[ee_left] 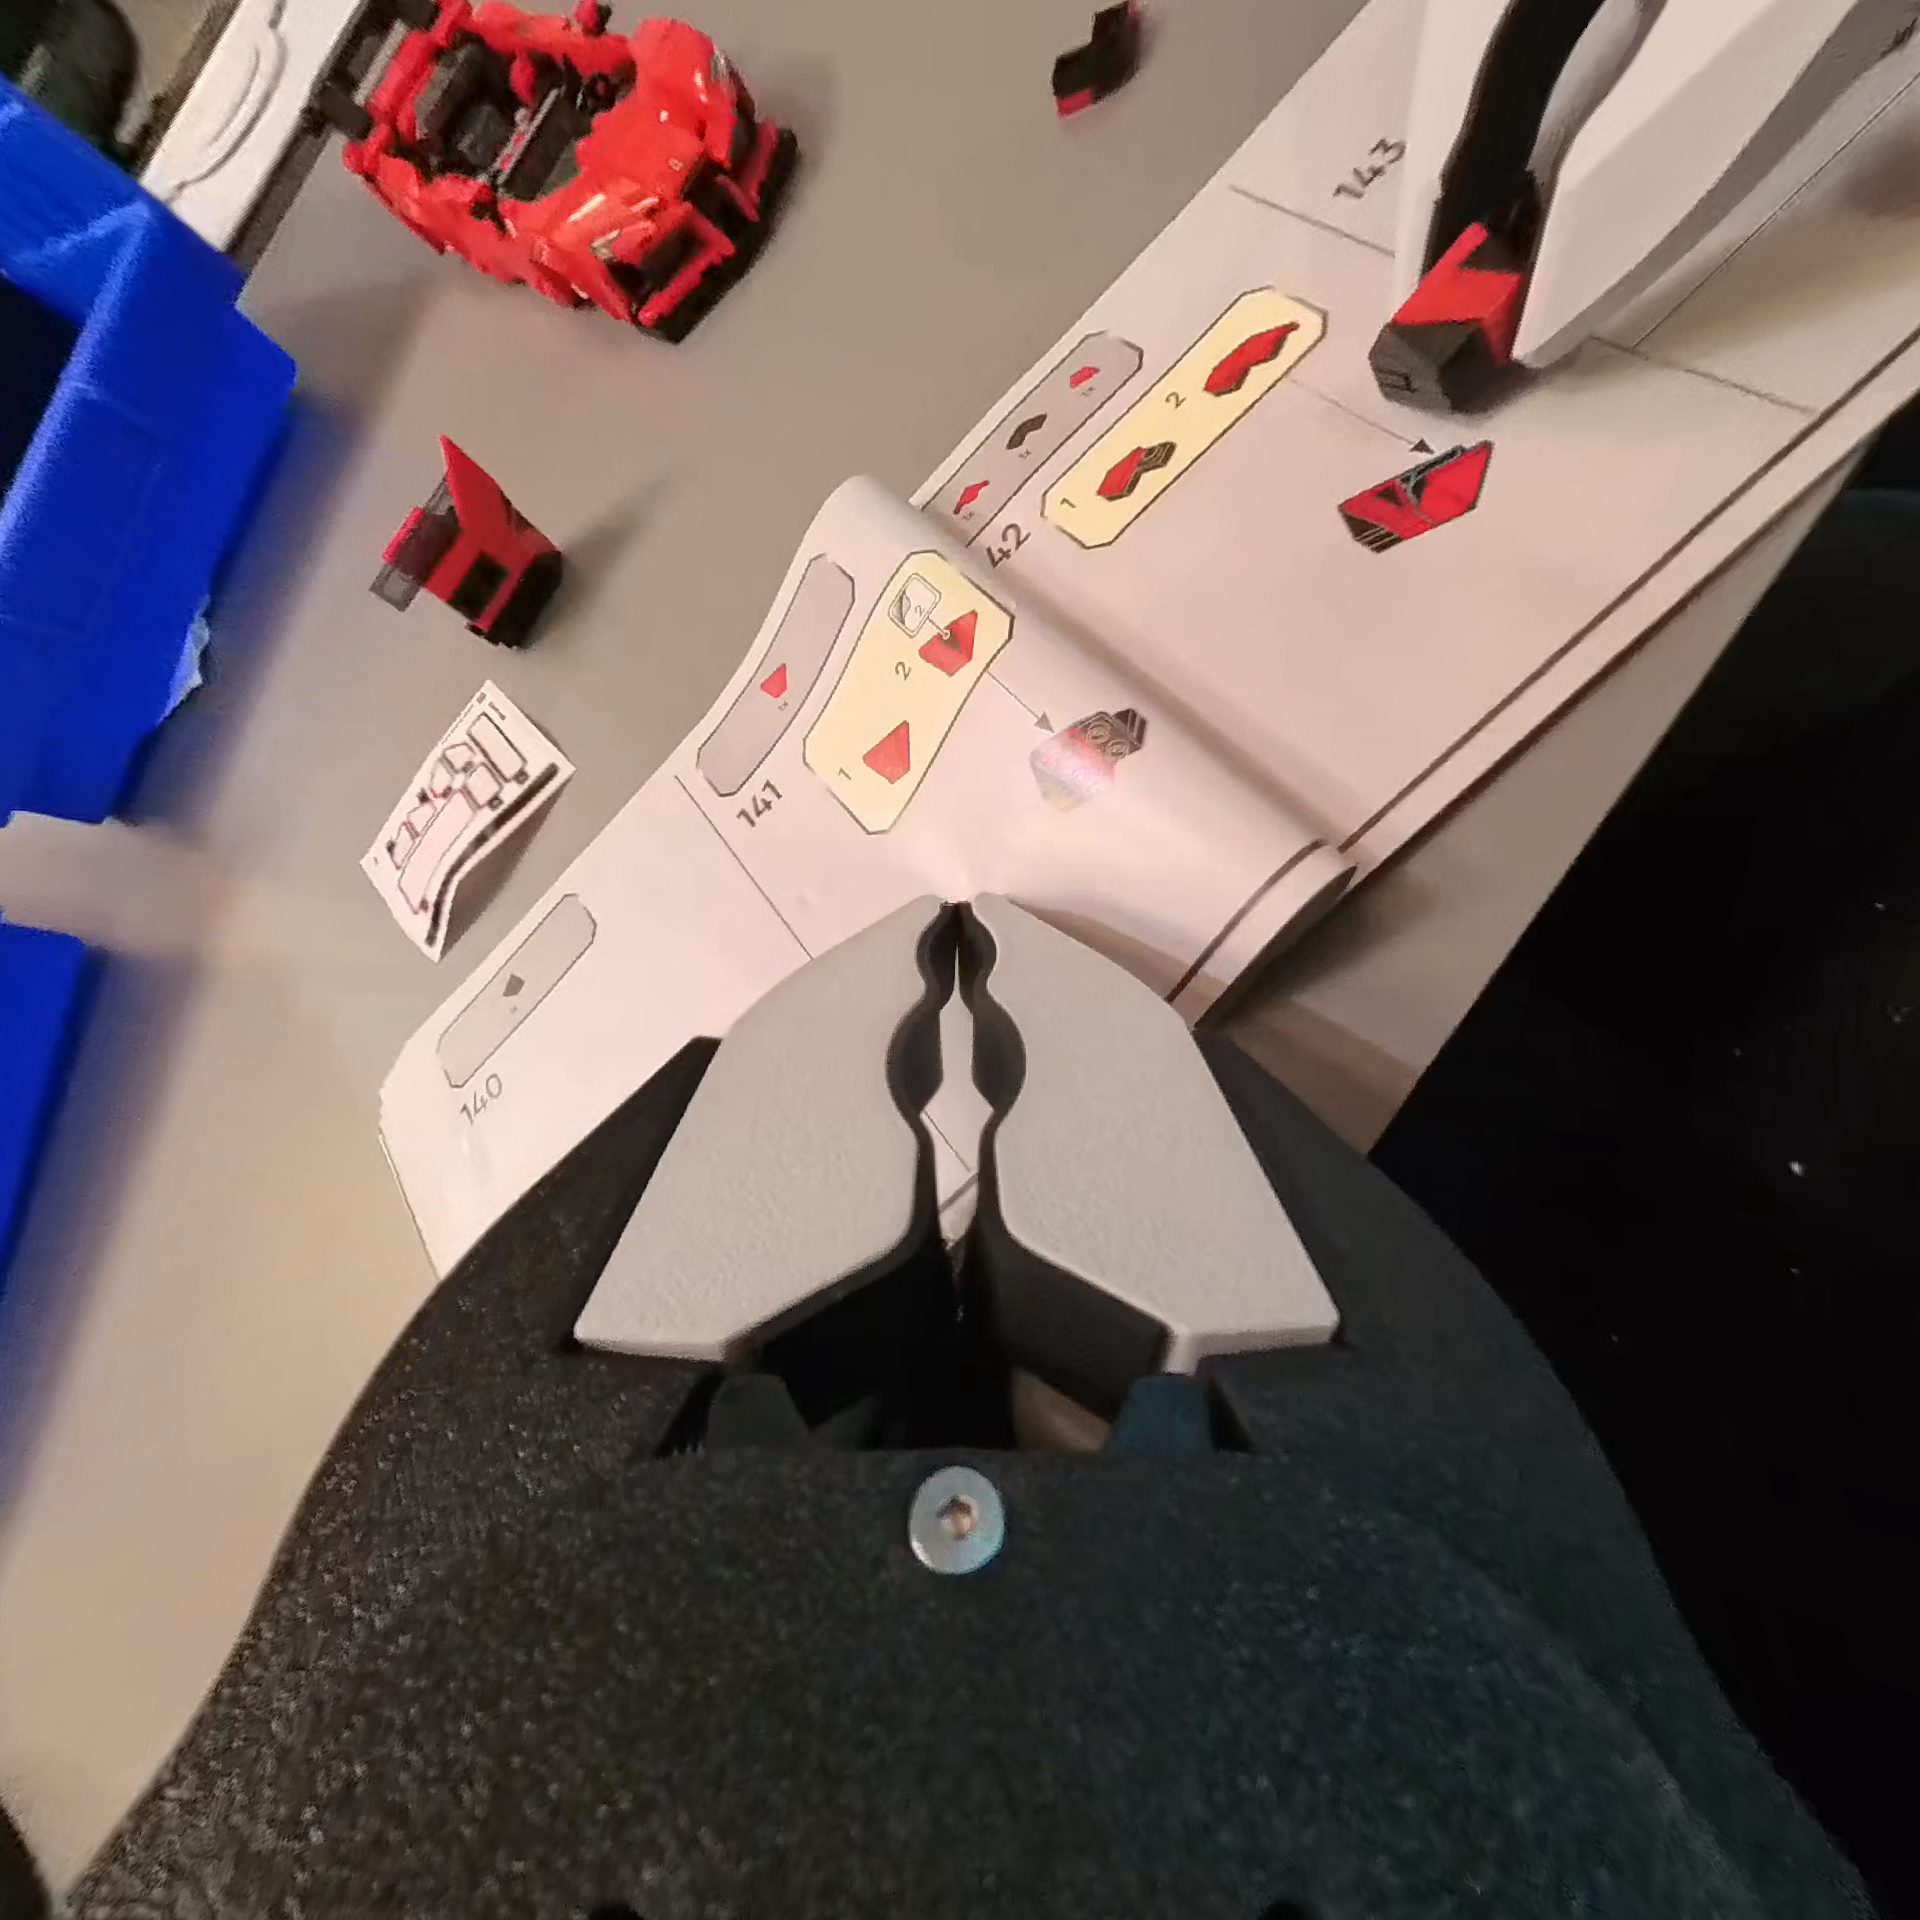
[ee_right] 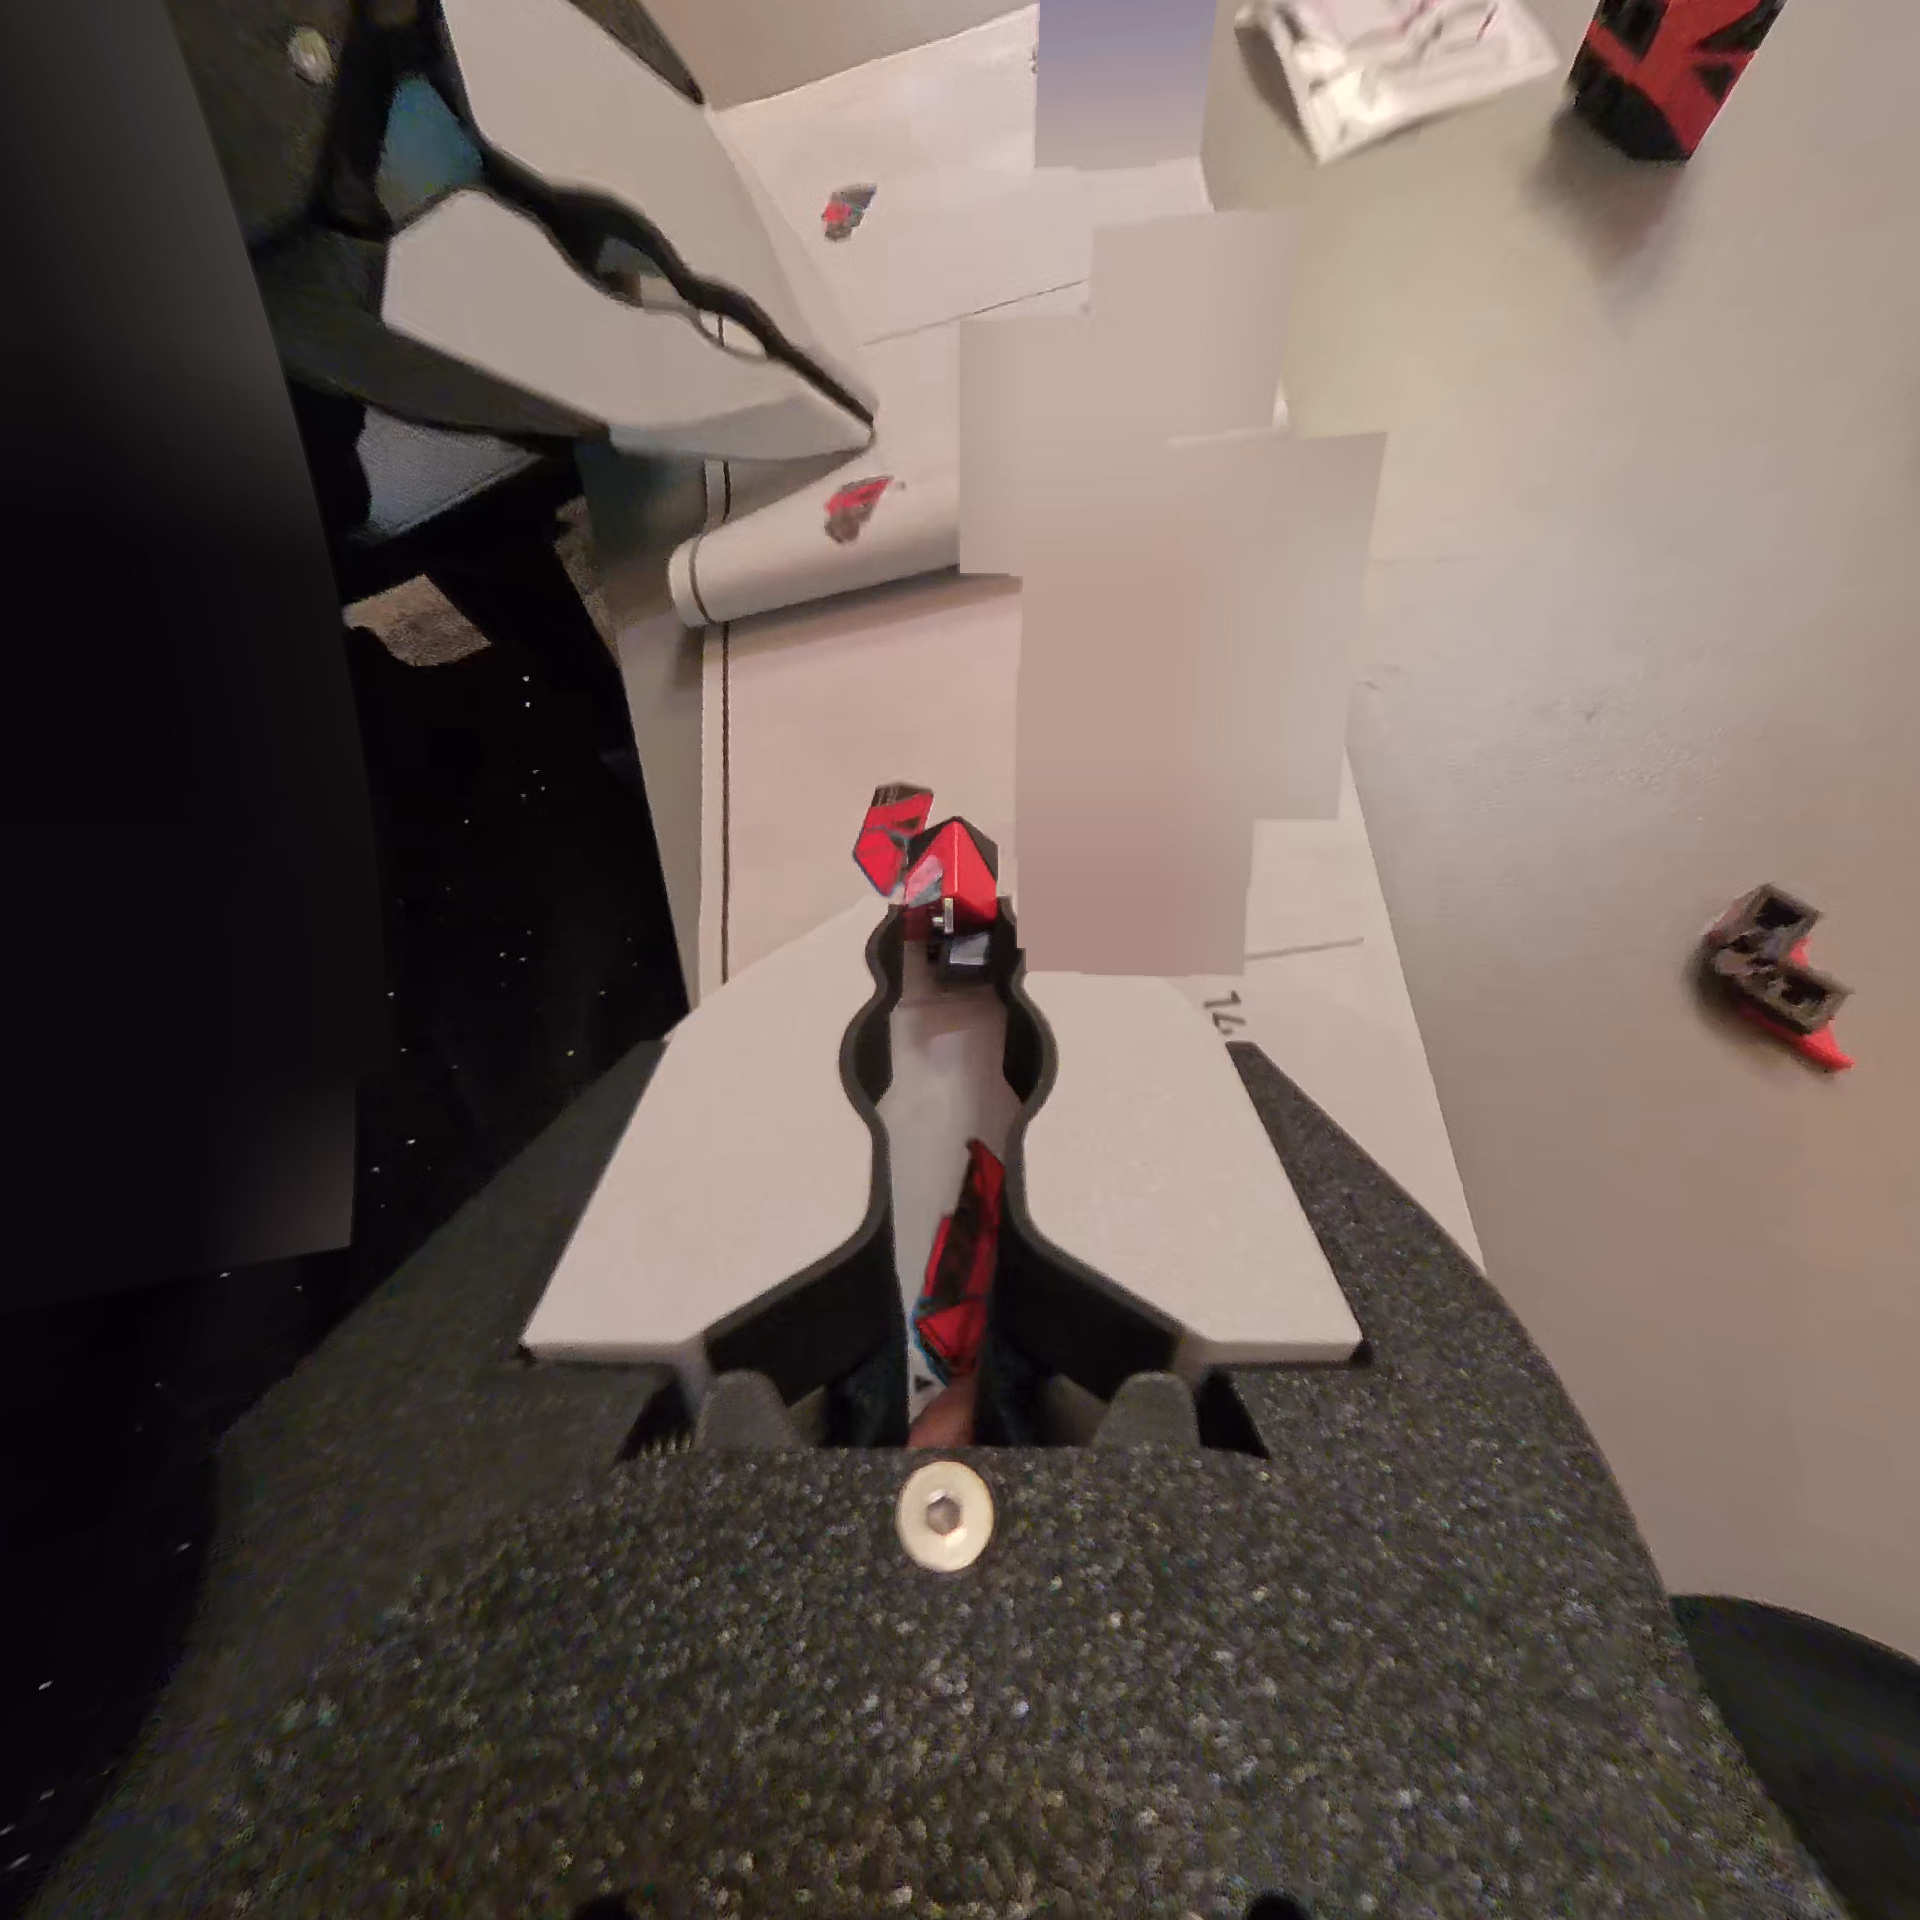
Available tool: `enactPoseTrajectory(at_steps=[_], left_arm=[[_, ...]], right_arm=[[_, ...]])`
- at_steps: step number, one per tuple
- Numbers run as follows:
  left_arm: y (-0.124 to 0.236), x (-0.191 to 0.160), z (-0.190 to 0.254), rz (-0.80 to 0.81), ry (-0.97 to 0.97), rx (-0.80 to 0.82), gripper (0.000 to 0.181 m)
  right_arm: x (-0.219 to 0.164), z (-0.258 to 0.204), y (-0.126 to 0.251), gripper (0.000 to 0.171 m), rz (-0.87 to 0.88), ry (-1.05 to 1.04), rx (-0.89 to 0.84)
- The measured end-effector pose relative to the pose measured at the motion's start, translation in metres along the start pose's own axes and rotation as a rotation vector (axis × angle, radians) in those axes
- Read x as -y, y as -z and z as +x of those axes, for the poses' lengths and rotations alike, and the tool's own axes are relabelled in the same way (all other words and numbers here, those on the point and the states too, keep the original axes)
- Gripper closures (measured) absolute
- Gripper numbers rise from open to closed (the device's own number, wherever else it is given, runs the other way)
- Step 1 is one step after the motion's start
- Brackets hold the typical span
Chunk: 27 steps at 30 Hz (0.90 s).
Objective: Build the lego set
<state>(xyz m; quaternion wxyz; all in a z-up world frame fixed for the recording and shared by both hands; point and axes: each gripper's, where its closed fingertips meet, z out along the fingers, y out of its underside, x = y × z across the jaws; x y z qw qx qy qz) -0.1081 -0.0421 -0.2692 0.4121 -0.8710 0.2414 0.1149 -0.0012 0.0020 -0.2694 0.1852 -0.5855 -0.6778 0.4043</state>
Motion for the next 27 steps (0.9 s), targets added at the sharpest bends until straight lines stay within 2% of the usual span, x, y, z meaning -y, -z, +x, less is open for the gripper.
enactPoseTrajectory(at_steps=[4,7,9,10,13,16,18,22,25,27], left_arm=[[-0.007,0.013,0.010,0.011,0.014,0.100,0.181],[-0.008,0.027,0.028,0.076,0.033,0.032,0.181],[-0.004,0.029,0.032,0.107,0.033,-0.004,0.181],[-0.002,0.027,0.029,0.109,0.034,-0.004,0.174],[0.012,0.016,0.007,0.111,0.029,0.022,0.162],[0.036,0.002,-0.045,0.143,0.109,0.088,0.167],[0.043,-0.006,-0.061,0.173,0.157,0.009,0.172],[0.036,-0.010,-0.038,0.206,0.150,-0.268,0.174],[0.020,-0.036,-0.033,0.056,0.149,-0.270,0.179],[0.022,-0.040,-0.033,0.052,0.201,-0.273,0.179]], right_arm=[[0.042,-0.004,0.019,0.154,0.237,0.017,0.021],[0.065,-0.014,0.027,0.154,0.355,0.065,0.039],[0.067,-0.021,0.027,0.154,0.359,0.064,0.060],[0.064,-0.021,0.027,0.154,0.328,0.065,0.048],[0.056,-0.015,0.041,0.154,0.270,0.112,-0.042],[0.063,-0.014,0.063,0.154,0.305,0.116,-0.096],[0.073,-0.021,0.068,0.154,0.358,0.096,-0.074],[0.092,-0.052,0.047,0.155,0.487,-0.011,0.135],[0.079,-0.046,0.014,0.154,0.427,-0.093,0.174],[0.065,-0.033,-0.005,0.154,0.362,-0.075,0.146]])
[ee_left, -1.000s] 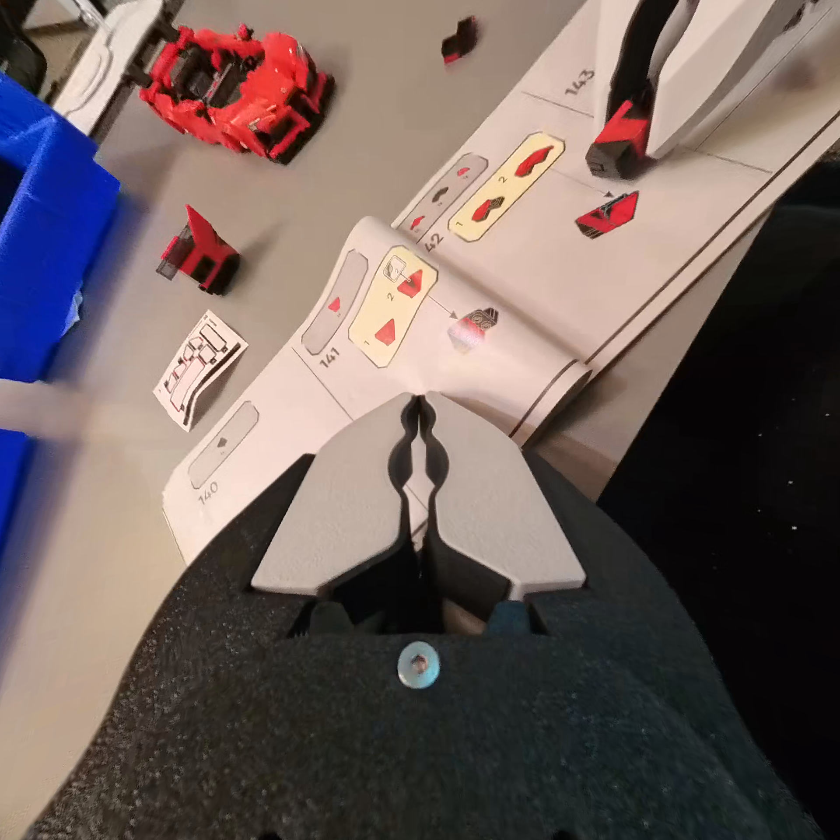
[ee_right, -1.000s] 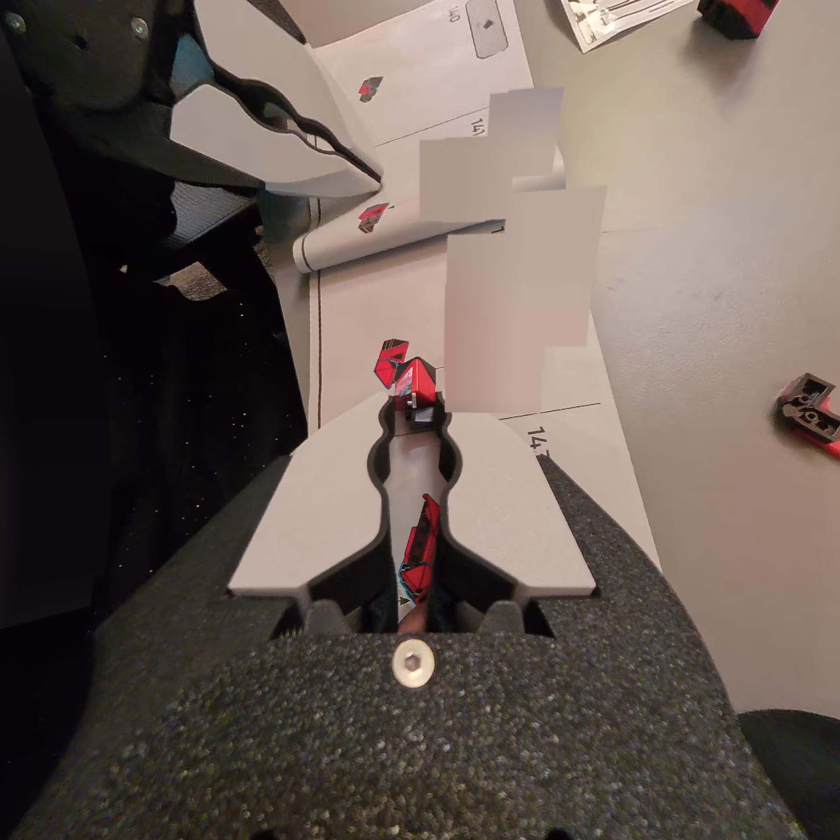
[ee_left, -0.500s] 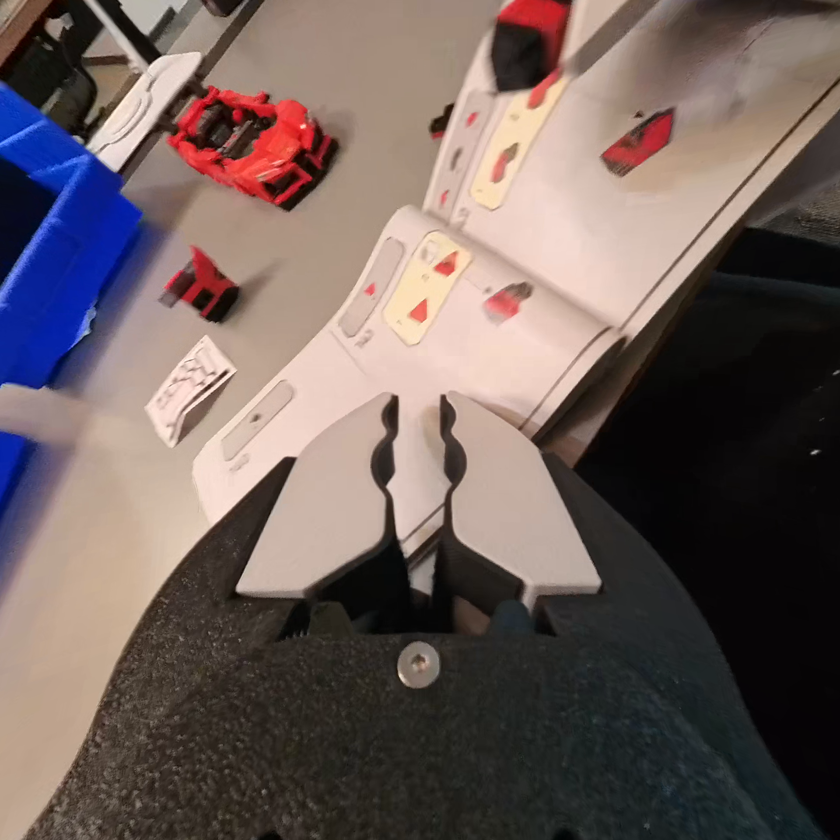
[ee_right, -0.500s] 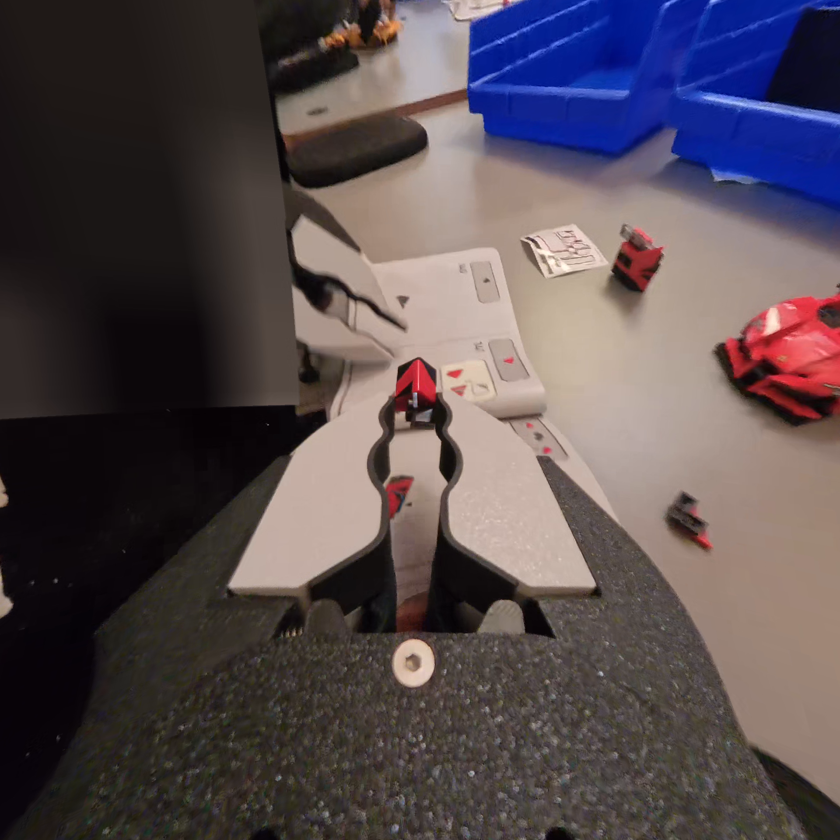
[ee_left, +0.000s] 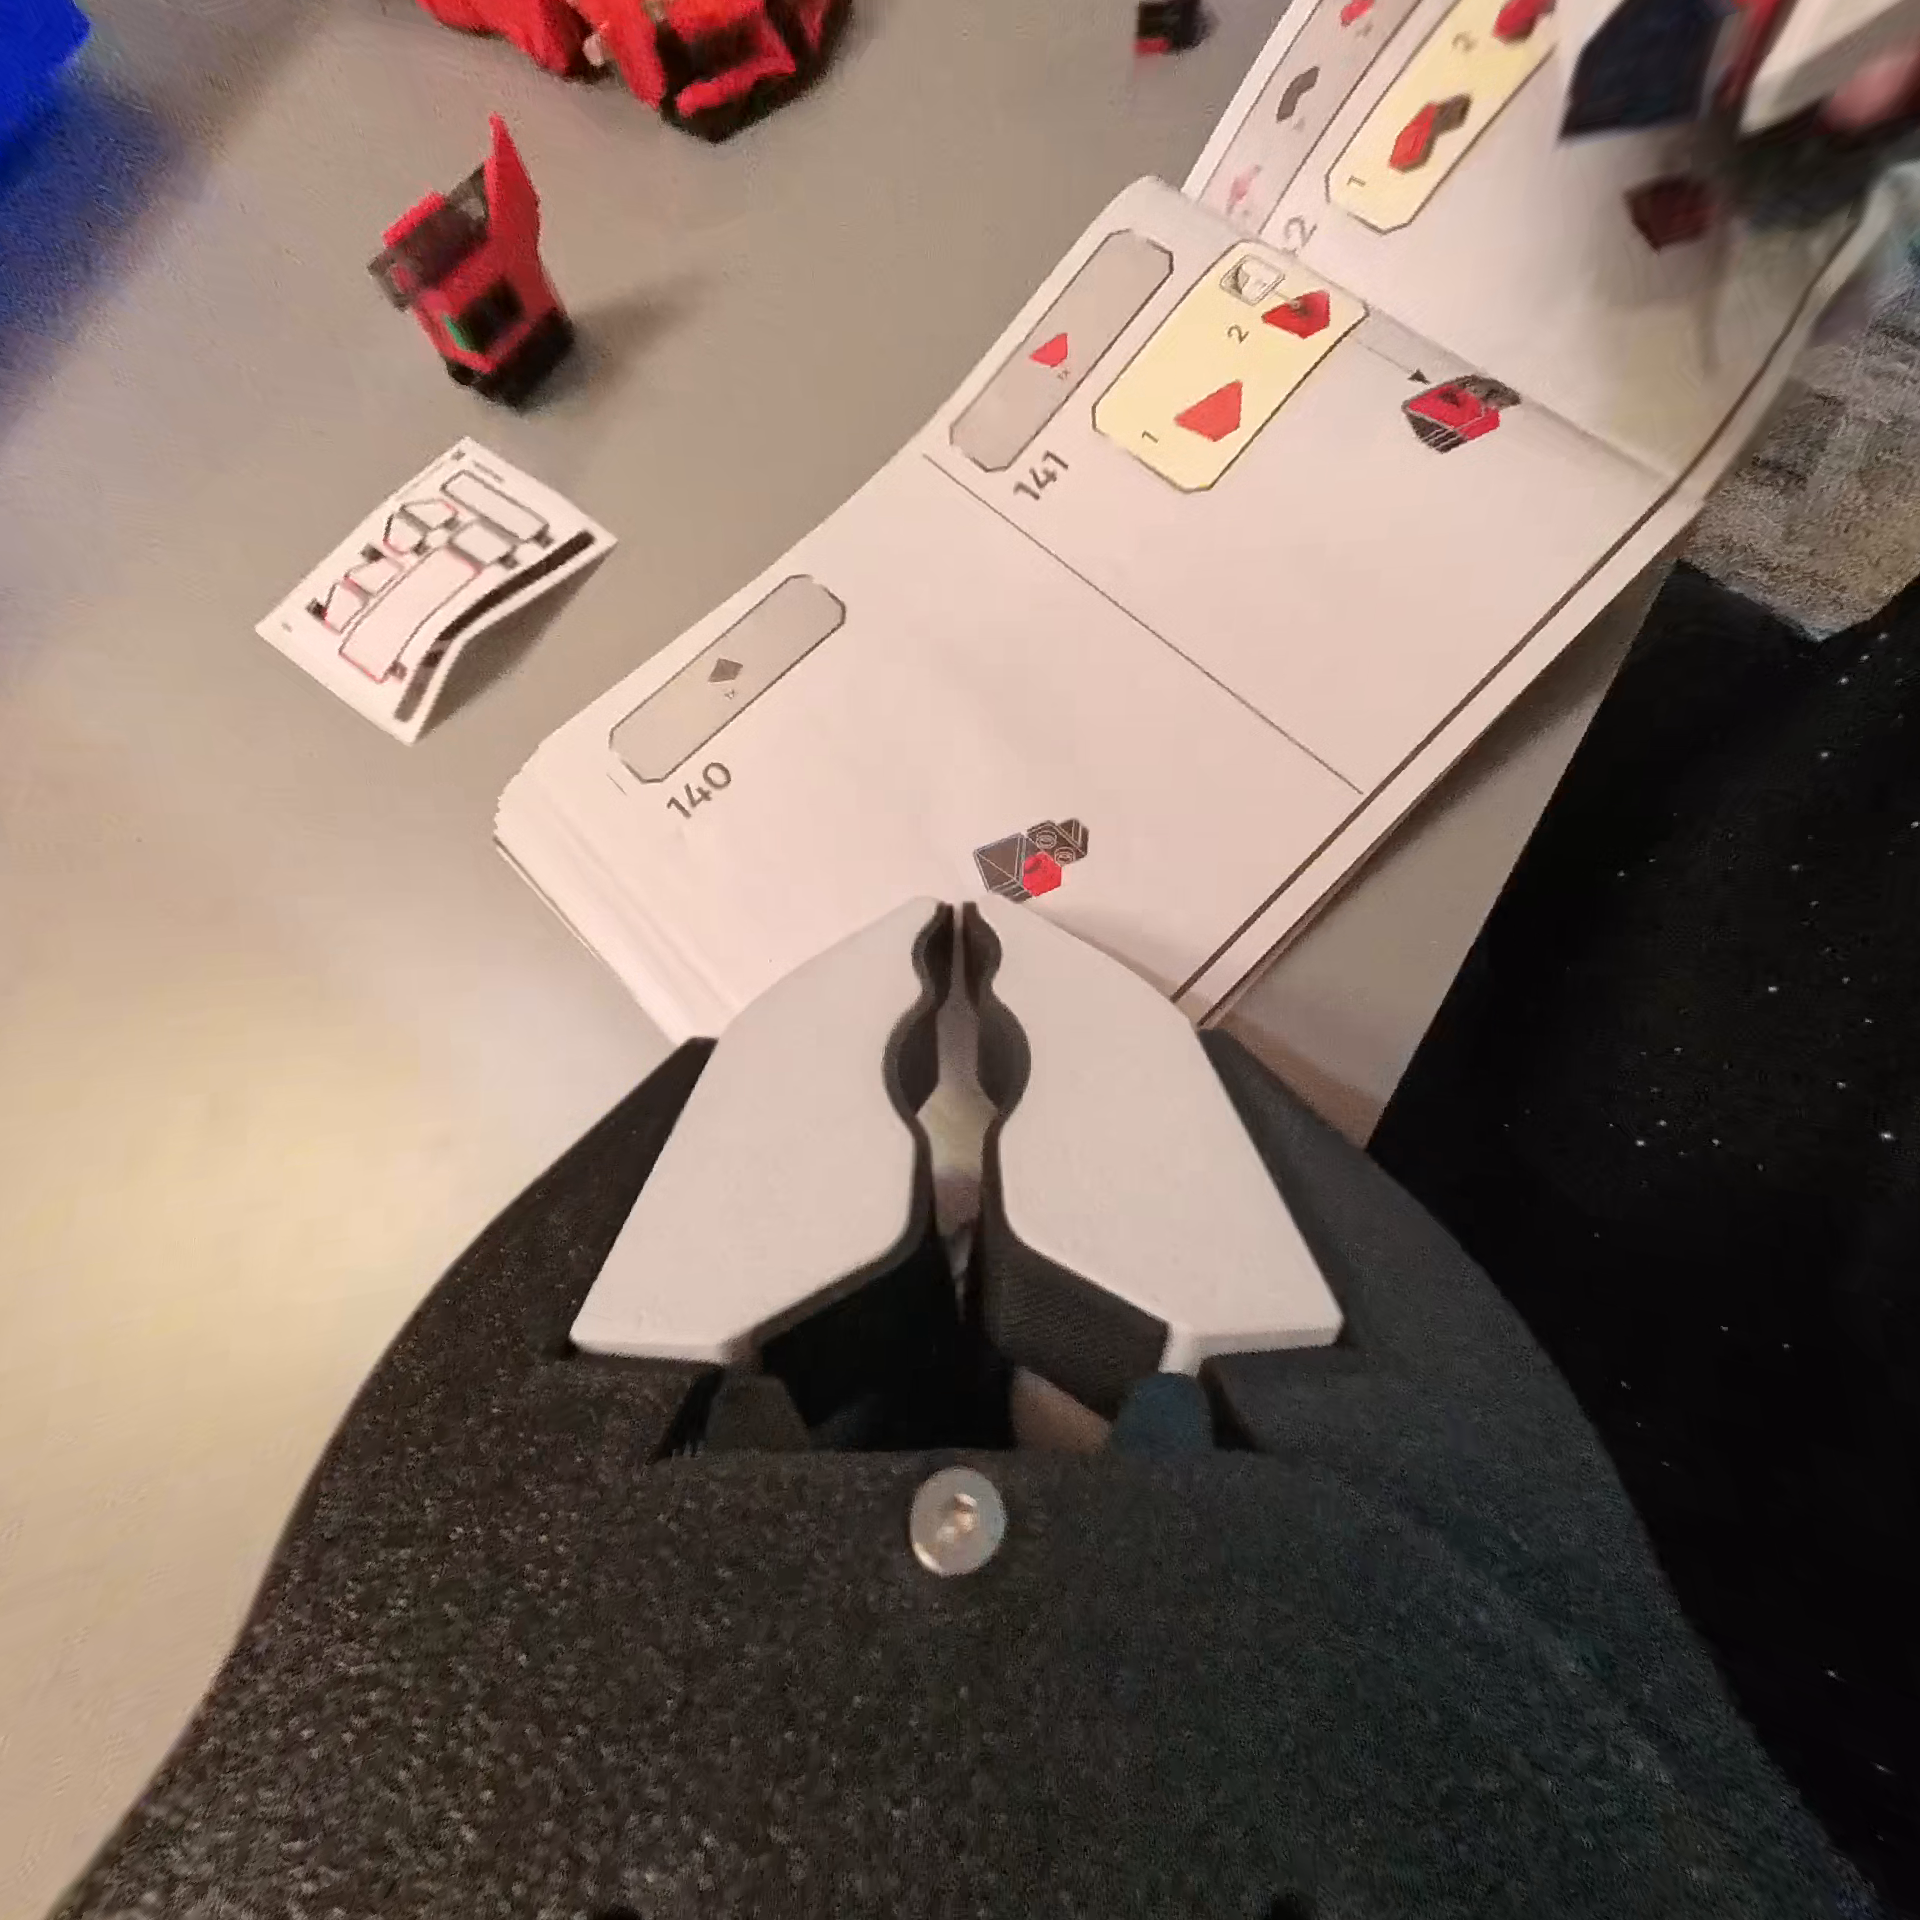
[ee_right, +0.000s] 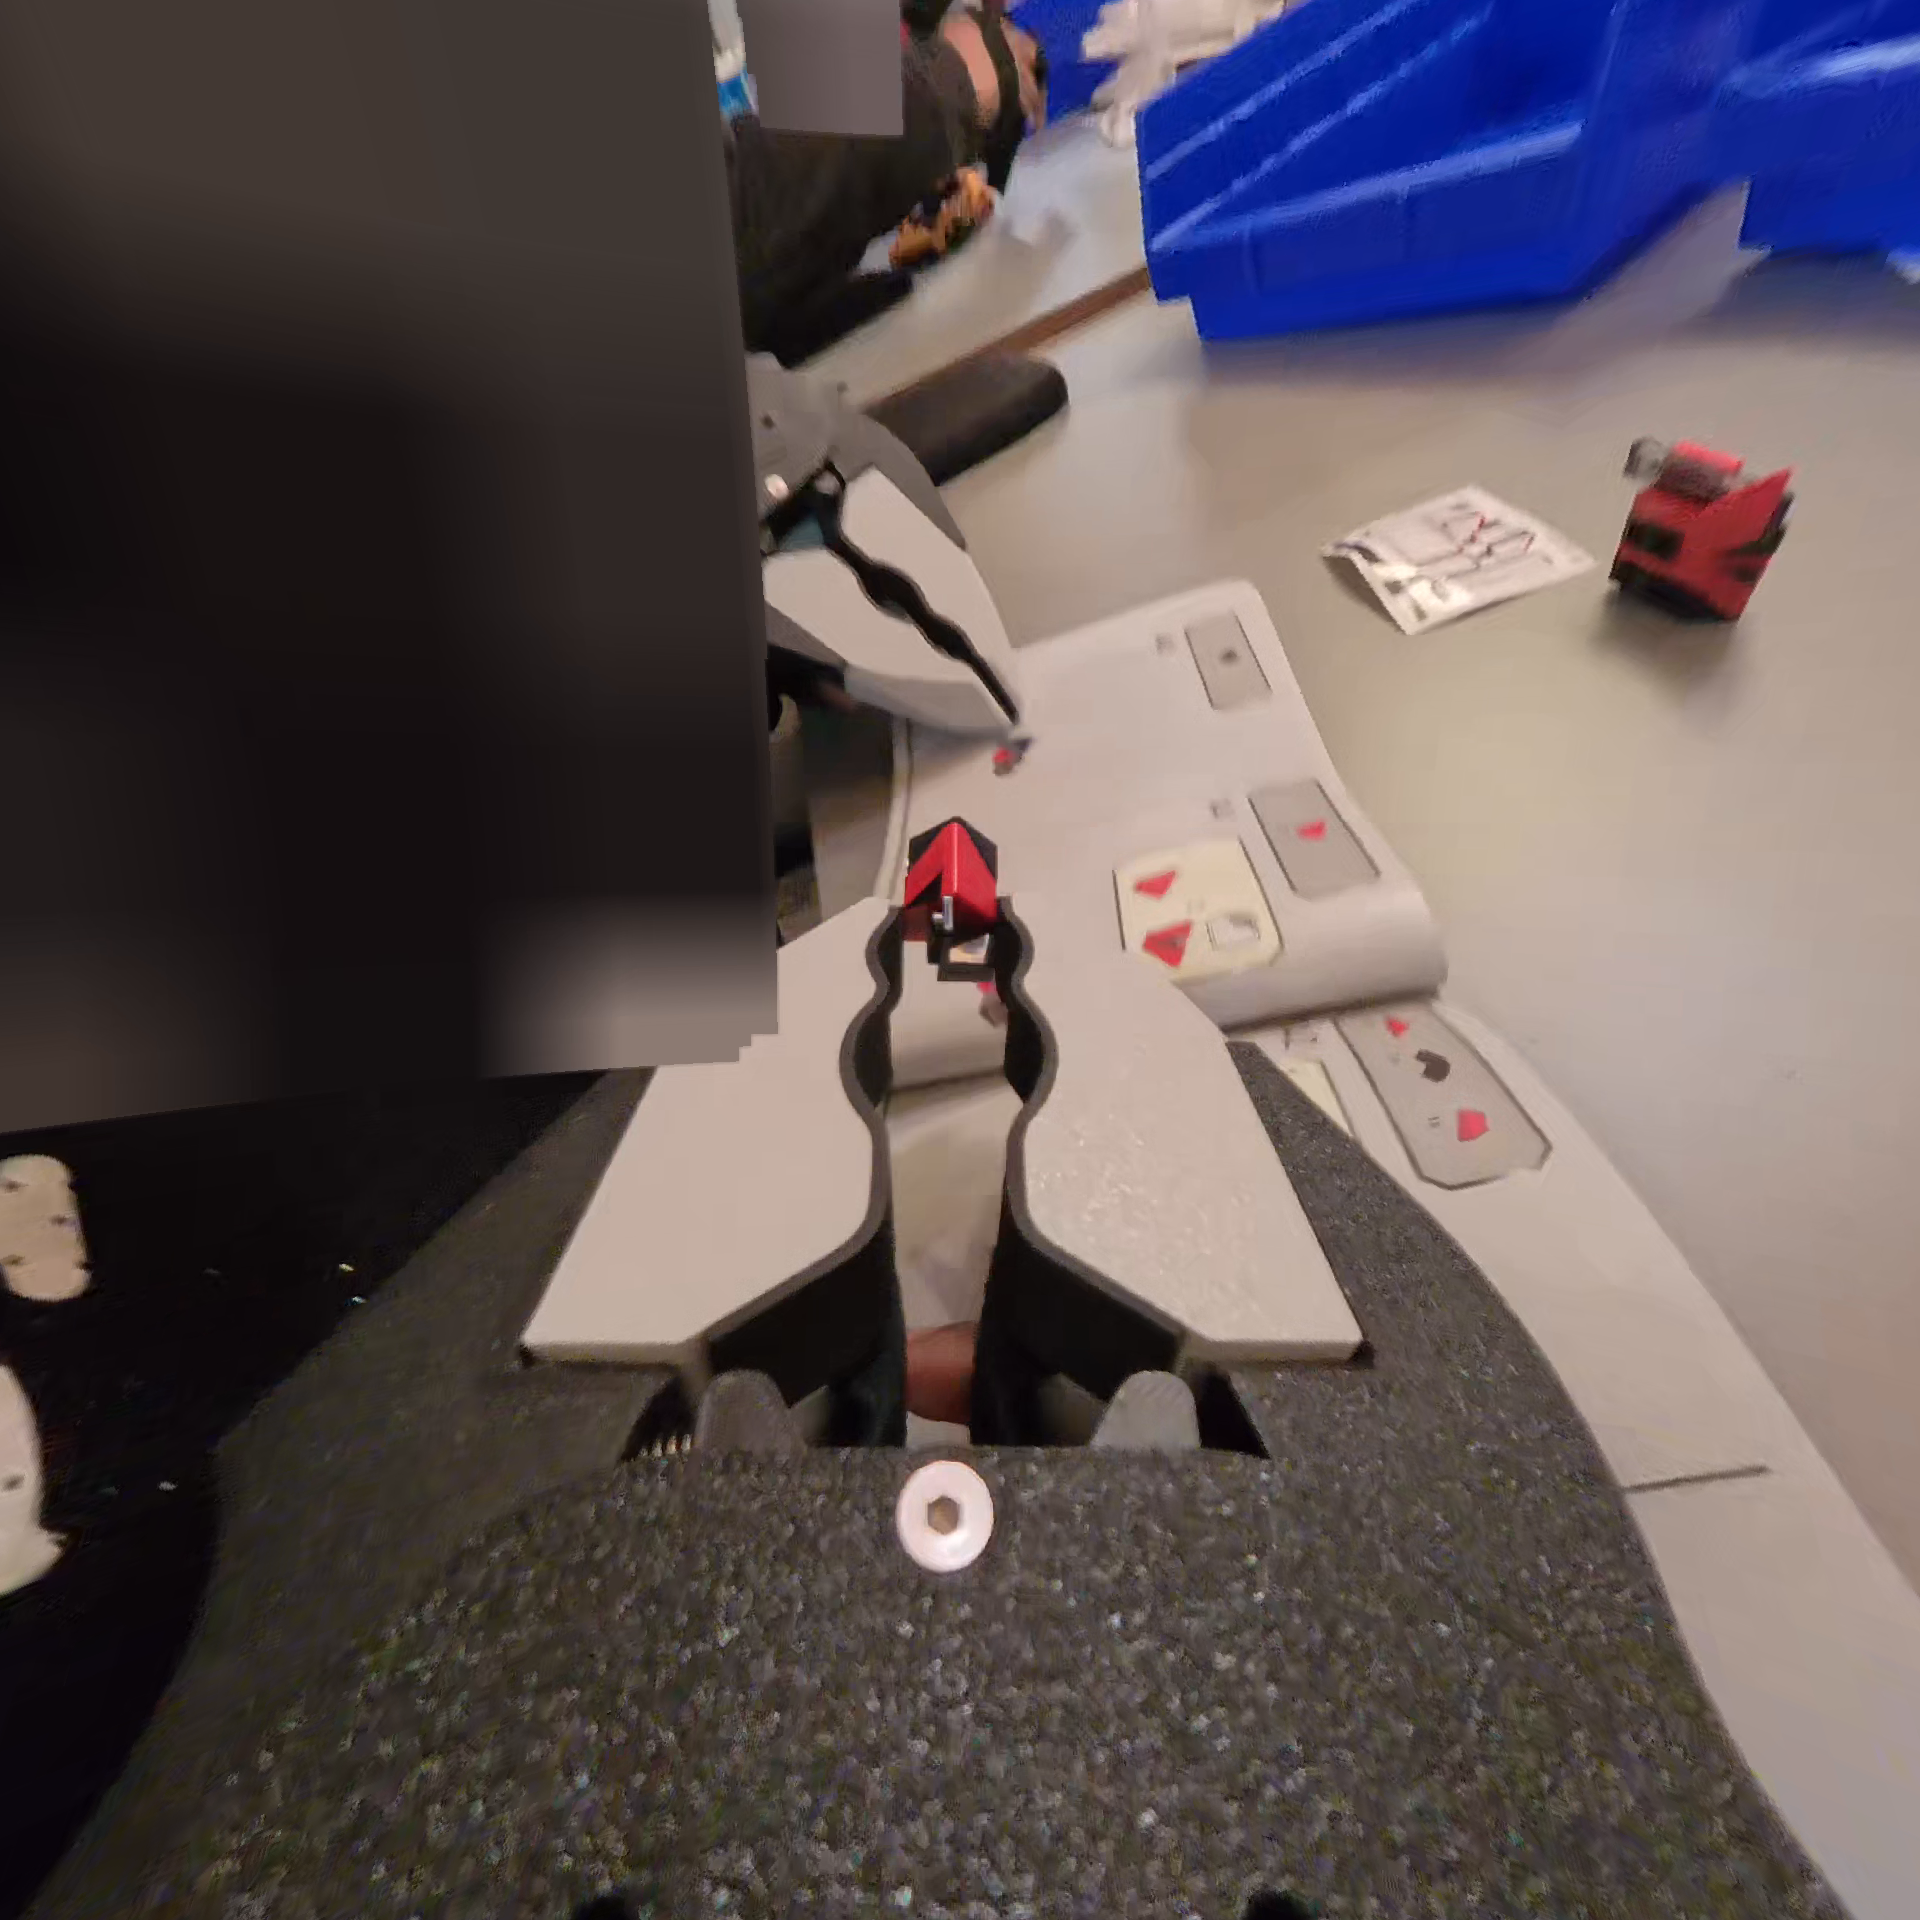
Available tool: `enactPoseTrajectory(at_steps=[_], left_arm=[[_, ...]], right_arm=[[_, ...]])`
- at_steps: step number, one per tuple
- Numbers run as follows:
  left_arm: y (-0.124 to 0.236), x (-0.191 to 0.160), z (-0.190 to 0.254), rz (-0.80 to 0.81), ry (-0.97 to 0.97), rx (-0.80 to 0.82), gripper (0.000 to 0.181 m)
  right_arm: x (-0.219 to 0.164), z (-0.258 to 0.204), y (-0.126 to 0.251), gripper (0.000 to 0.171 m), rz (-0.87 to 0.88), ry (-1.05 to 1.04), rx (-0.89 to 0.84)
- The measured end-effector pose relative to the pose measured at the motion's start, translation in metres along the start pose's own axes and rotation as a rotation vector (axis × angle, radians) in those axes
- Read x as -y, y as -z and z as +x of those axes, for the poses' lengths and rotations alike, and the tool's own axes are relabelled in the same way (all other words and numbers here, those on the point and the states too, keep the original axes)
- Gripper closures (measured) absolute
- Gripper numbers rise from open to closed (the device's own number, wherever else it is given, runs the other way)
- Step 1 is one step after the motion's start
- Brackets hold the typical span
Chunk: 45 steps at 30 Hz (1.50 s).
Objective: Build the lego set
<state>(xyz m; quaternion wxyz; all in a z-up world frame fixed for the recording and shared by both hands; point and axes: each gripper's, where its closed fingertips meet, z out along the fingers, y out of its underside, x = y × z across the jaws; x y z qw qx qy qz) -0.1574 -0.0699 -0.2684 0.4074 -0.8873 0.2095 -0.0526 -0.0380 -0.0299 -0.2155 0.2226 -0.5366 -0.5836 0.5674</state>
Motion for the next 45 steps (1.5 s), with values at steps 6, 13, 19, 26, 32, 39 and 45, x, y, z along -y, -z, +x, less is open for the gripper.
enactPoseTrajectory(at_steps=[6,13,19,26,32,39,45], left_arm=[[0.016,-0.014,-0.011,0.008,0.094,0.060,0.178],[0.043,0.002,-0.035,0.158,0.067,0.211,0.174],[0.068,0.034,-0.040,0.375,0.201,0.119,0.178],[0.052,0.050,-0.020,0.416,0.088,0.062,0.175],[0.041,0.056,-0.010,0.420,0.075,-0.006,0.172],[0.037,0.049,-0.007,0.398,0.049,-0.059,0.148],[0.042,0.033,-0.009,0.382,0.023,-0.108,0.139]], right_arm=[[0.010,0.008,-0.015,0.154,-0.009,0.099,0.051],[0.048,-0.012,-0.017,0.154,0.068,0.256,0.047],[0.069,-0.004,-0.015,0.154,0.062,0.417,-0.042],[0.048,0.024,-0.027,0.154,-0.029,0.383,-0.073],[0.037,0.035,-0.030,0.154,-0.089,0.413,-0.119],[0.024,0.039,-0.036,0.154,-0.124,0.416,-0.109],[0.012,0.038,-0.044,0.154,-0.152,0.422,-0.083]])
